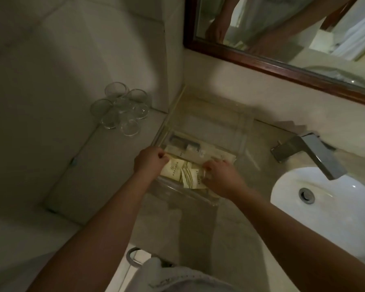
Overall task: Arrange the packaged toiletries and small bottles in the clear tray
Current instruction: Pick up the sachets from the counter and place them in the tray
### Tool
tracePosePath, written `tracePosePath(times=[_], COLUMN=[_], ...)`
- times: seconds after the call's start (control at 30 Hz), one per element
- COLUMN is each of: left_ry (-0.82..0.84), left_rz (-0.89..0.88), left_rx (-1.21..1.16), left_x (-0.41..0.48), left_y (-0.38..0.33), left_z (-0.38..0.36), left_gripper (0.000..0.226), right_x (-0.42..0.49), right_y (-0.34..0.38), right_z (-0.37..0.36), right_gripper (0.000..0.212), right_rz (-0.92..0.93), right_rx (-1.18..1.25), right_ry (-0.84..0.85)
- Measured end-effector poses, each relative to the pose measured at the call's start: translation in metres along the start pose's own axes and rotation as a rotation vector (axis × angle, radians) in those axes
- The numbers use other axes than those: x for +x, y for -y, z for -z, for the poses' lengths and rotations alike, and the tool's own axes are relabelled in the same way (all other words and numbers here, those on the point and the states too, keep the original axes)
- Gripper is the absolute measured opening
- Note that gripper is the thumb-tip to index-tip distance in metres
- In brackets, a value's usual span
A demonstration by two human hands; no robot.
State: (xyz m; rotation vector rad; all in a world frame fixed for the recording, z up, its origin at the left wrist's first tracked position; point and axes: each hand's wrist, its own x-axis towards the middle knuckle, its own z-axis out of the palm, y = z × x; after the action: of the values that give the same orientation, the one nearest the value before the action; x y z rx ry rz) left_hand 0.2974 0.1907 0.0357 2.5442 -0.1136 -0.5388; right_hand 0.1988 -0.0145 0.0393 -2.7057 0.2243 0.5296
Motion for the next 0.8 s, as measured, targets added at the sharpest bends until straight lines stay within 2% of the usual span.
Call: tracePosePath(times=[0.1,0.2,0.27,0.33,0.4,0.5,0.6,0.7,0.8], left_ry=[0.011,0.003,0.004,-0.001,0.007,0.029,0.025,-0.058,-0.194], left_rz=[0.004,0.006,0.004,0.003,-0.009,-0.027,-0.06,-0.106,-0.215], left_rx=[-0.029,-0.032,-0.044,-0.065,-0.07,-0.05,0.057,0.174,0.241], left_x=[0.002,0.003,0.002,0.002,0.002,0.003,0.004,0.001,-0.01], left_y=[0.002,0.005,0.005,0.004,0.005,0.005,0.004,0.003,0.0], left_z=[0.003,0.007,0.007,0.008,0.009,0.01,0.01,0.009,0.003], left_gripper=[0.024,0.022,0.022,0.021,0.02,0.02,0.021,0.028,0.03], right_x=[0.002,0.001,-0.001,-0.004,-0.009,-0.016,-0.016,-0.01,0.003], right_y=[0.005,0.005,0.005,0.003,-0.003,-0.009,-0.011,-0.004,0.017], right_z=[-0.006,-0.002,0.004,0.011,0.019,0.036,0.053,0.063,0.064], right_gripper=[0.054,0.045,0.031,0.02,0.019,0.026,0.021,0.015,0.015], right_rz=[0.04,0.018,0.01,-0.017,-0.056,-0.121,-0.159,-0.119,0.002], right_rx=[-0.143,-0.15,-0.083,0.108,0.353,0.656,0.873,0.728,0.449], right_ry=[0.005,-0.022,-0.01,0.051,0.081,-0.003,-0.098,-0.124,0.016])
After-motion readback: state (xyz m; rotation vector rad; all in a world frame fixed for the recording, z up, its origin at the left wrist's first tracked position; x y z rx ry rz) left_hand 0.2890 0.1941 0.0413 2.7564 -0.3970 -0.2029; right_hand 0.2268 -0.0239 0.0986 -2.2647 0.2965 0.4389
